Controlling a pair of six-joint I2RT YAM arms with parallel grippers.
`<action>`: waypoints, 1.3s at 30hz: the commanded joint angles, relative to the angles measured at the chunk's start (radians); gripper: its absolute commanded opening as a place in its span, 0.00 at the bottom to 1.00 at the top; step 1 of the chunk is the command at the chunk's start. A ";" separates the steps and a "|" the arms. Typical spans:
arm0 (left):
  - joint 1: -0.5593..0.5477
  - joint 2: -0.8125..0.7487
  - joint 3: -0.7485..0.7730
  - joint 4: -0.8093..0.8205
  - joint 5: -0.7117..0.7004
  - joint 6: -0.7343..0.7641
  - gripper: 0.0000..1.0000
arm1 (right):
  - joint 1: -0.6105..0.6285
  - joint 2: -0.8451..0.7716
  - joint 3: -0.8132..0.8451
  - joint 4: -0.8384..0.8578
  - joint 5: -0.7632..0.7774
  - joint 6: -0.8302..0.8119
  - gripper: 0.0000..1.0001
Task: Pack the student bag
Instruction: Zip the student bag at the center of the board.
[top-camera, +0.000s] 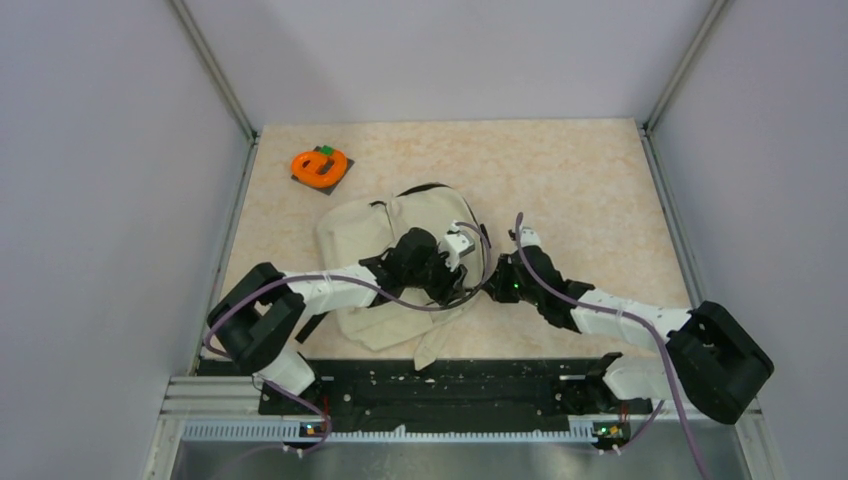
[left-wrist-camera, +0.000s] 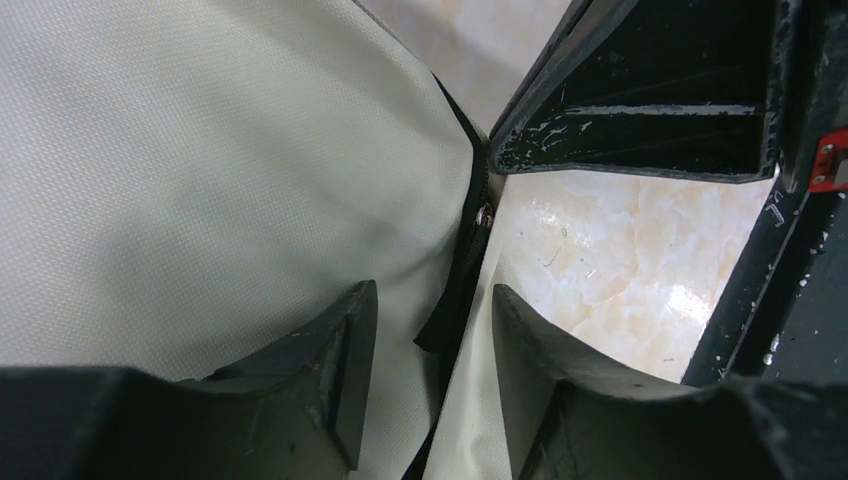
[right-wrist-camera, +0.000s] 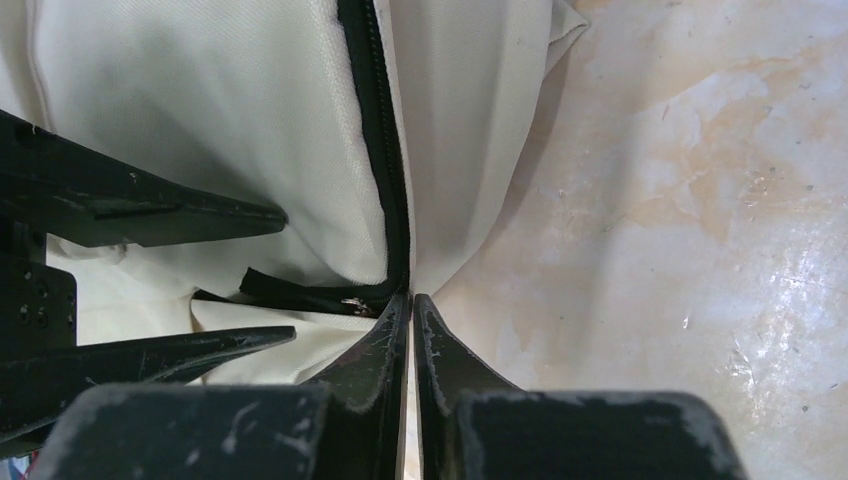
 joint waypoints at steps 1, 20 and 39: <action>-0.004 0.025 0.038 0.057 -0.005 0.002 0.49 | -0.003 0.037 -0.014 0.048 -0.015 0.003 0.01; -0.008 -0.022 -0.019 0.020 -0.013 -0.037 0.00 | -0.002 0.030 -0.004 0.020 0.049 -0.024 0.00; -0.016 -0.305 -0.183 -0.165 -0.188 -0.144 0.00 | -0.002 0.098 0.012 0.049 0.045 -0.025 0.00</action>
